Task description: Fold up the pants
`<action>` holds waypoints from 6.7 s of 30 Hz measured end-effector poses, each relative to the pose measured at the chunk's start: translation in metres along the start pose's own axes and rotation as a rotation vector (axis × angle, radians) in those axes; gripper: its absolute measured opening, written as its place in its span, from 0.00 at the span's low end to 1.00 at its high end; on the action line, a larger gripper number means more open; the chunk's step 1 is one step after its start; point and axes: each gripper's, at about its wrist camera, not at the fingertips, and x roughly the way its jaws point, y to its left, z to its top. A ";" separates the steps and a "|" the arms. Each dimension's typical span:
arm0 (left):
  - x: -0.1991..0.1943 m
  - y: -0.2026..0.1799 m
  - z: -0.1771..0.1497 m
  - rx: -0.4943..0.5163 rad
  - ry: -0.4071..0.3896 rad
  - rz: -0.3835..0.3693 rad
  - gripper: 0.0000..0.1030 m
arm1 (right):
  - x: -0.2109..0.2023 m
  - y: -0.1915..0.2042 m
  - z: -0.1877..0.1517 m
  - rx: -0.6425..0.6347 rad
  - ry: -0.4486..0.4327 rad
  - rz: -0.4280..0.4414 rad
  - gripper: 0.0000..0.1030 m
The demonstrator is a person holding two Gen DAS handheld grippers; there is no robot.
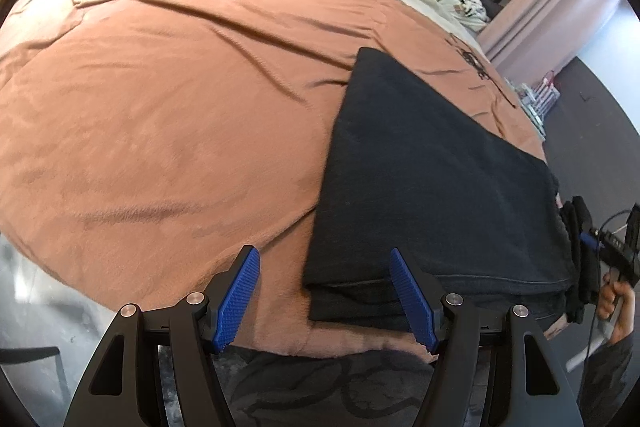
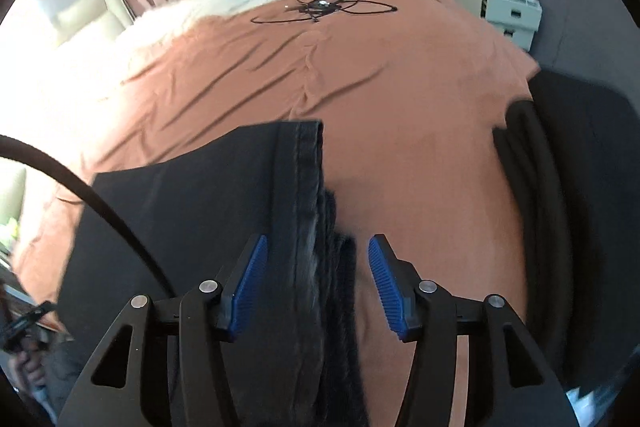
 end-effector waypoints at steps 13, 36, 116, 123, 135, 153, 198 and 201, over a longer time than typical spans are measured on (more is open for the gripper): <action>-0.005 -0.014 0.008 0.058 -0.001 0.012 0.68 | -0.033 -0.061 -0.084 0.252 -0.013 0.248 0.50; 0.002 -0.022 0.001 0.067 0.014 0.036 0.68 | 0.033 -0.131 -0.137 0.642 -0.057 0.478 0.60; 0.046 0.008 0.022 -0.113 0.216 -0.232 0.30 | -0.062 -0.116 -0.187 0.465 -0.011 0.273 0.53; 0.060 0.006 0.034 -0.107 0.227 -0.240 0.30 | -0.034 -0.100 -0.192 0.489 0.047 0.342 0.53; 0.059 0.007 0.059 -0.115 0.221 -0.357 0.29 | -0.041 -0.095 -0.190 0.508 -0.058 0.328 0.43; 0.078 0.009 0.049 -0.104 0.309 -0.348 0.16 | -0.045 -0.098 -0.208 0.602 -0.076 0.331 0.47; -0.010 0.078 0.111 -0.139 0.135 -0.310 0.08 | 0.034 -0.050 -0.187 0.664 -0.059 0.550 0.19; -0.023 0.106 0.112 -0.169 0.110 -0.294 0.08 | 0.046 -0.034 -0.174 0.621 -0.029 0.571 0.19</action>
